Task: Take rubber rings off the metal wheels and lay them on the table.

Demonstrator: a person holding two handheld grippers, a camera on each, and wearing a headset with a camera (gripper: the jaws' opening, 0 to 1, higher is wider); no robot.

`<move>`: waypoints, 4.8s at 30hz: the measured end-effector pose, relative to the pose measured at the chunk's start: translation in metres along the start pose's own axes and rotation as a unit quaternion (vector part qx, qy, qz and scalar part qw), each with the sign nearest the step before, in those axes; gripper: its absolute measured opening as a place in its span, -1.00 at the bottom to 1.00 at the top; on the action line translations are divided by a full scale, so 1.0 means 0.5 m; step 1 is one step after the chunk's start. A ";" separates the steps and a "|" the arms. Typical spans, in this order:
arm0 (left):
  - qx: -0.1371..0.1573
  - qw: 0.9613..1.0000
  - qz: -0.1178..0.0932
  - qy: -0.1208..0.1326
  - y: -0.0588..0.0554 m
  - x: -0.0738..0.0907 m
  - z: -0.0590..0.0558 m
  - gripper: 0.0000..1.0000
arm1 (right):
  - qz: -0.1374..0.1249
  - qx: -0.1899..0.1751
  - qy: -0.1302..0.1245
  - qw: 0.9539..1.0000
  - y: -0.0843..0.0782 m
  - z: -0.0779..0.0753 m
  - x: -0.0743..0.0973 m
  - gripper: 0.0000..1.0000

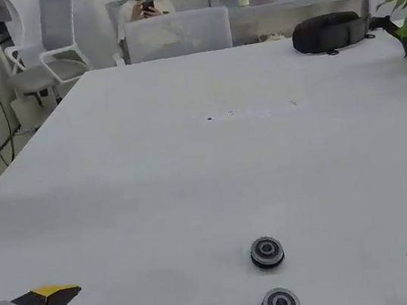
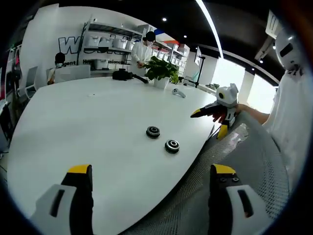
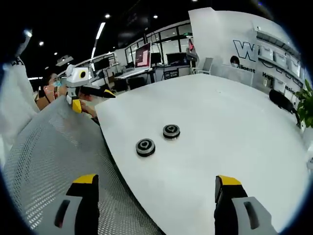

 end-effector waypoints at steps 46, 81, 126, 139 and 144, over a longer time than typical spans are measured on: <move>-0.014 1.000 0.025 -0.004 -0.017 0.001 -0.002 0.91 | -0.019 -0.035 -0.018 0.999 -0.002 -0.007 0.002 0.83; -0.093 0.990 0.050 -0.093 0.020 -0.033 -0.045 0.71 | 0.017 0.043 0.022 0.999 0.005 -0.004 -0.012 0.65; -0.208 0.946 0.088 -0.233 0.068 -0.256 -0.136 0.37 | 0.089 0.205 0.166 0.960 0.074 0.037 -0.139 0.39; -0.148 0.962 0.060 -0.223 0.045 -0.286 -0.109 0.28 | 0.080 0.199 0.180 0.960 0.079 0.042 -0.173 0.28; -0.145 0.962 0.046 -0.227 0.035 -0.298 -0.106 0.20 | 0.069 0.183 0.176 0.965 0.062 0.035 -0.181 0.15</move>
Point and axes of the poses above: the centre of the closed fingertips' face, and the gripper's own axes: x roughly backward along the fingers, z roughly to its left, y roughly out of its top, the point moved 3 cm from there along x, roughly backward along the fingers, and after that the axes turned 10 degrees about -z, right-handed, at the moved point
